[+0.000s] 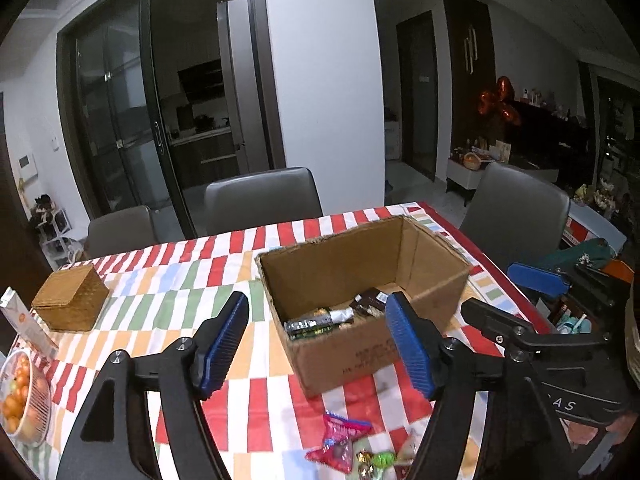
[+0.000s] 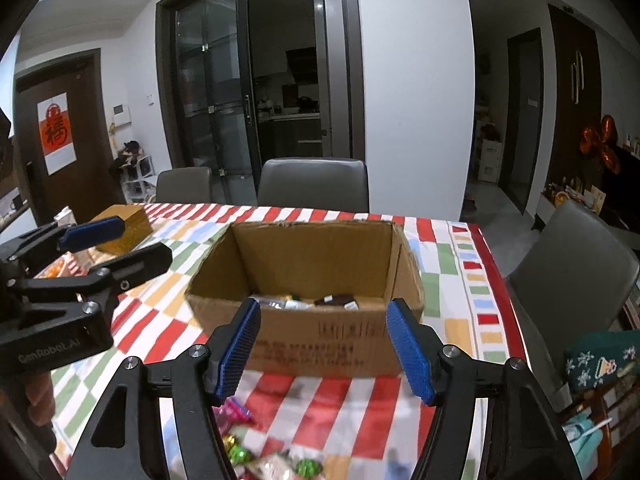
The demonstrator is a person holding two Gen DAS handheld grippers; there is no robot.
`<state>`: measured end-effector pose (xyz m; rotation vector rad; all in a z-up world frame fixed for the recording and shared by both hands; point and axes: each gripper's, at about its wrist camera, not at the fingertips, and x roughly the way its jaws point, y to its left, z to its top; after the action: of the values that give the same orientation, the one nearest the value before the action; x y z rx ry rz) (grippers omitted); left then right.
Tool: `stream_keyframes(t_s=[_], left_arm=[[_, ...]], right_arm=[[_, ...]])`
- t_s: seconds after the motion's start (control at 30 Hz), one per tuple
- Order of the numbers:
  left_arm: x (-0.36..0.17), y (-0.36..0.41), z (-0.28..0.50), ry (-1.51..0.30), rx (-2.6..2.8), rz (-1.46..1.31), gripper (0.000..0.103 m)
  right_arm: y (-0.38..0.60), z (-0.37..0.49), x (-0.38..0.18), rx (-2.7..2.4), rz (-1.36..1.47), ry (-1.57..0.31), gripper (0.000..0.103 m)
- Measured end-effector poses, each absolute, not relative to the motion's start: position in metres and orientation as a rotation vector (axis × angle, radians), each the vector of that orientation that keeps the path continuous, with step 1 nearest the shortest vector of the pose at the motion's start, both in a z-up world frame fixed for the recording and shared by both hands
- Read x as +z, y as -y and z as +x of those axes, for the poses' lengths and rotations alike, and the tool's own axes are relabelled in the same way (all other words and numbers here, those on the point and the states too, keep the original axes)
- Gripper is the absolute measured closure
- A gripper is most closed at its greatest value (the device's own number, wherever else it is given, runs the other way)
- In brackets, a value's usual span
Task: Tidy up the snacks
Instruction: 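Grasp the gold-wrapped candy with the left tool while the right tool grasps the green lollipop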
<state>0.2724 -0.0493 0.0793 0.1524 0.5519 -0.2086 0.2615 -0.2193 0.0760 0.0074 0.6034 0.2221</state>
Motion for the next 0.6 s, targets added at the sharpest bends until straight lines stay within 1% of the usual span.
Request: stream_keyframes(t_s=[0.27, 0.6], left_arm=[[0.061, 0.051, 0.234, -0.599, -0.229, 0.164, 0.032], [0.014, 0.046, 0.203, -0.731, -0.251, 0.146, 0.032]], right_arm=[[0.218, 0.219, 0.063, 0.242, -0.026, -0.63, 0.037], [0.214, 0.186, 0.031, 0.269, -0.018, -0.719, 0.037]])
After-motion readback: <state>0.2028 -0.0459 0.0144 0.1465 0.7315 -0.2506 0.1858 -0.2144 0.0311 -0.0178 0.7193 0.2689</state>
